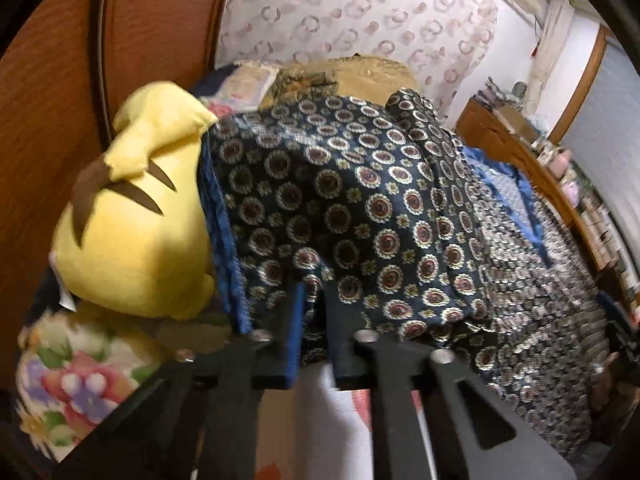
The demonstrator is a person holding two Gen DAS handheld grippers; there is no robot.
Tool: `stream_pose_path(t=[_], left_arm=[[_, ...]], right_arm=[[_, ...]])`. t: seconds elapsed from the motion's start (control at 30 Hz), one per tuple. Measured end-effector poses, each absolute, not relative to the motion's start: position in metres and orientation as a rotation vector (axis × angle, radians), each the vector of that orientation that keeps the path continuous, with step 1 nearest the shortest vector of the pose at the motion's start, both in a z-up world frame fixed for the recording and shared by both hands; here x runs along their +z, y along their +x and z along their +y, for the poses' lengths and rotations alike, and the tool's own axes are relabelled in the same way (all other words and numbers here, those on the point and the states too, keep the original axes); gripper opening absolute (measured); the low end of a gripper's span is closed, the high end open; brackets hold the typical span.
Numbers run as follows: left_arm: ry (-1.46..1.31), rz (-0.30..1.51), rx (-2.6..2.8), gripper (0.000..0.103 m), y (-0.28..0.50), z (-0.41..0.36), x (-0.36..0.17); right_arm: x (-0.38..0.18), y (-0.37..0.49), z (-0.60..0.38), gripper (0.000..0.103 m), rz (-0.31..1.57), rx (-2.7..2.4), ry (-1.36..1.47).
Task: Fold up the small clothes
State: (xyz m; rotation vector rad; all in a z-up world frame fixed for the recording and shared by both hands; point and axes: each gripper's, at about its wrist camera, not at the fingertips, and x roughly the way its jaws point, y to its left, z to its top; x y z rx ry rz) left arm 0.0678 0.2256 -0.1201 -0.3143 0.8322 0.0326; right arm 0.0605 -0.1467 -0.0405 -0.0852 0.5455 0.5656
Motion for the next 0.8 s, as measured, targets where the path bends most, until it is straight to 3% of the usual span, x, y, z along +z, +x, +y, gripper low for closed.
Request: stream_pose_path(t=[0.33,0.7,0.77,0.8], left_arm=[[-0.206,0.709,0.040,0.002,0.053,0.214,-0.077],[-0.059,0.607,-0.134,0.002,0.078,0.119,-0.013],[-0.035,0.587,-0.154,0.006,0.073,0.104,-0.007],[-0.030,0.579,-0.160,0.013,0.070,0.101,-0.005]], right_arm=[[-0.042,0.058,-0.154,0.103,0.541,0.557,-0.067],[-0.035,0.058,-0.172,0.102,0.518,0.512,-0.052],[-0.035,0.058,-0.174,0.102,0.514,0.498,-0.059],[-0.035,0.057,-0.175,0.102,0.511,0.496,-0.060]])
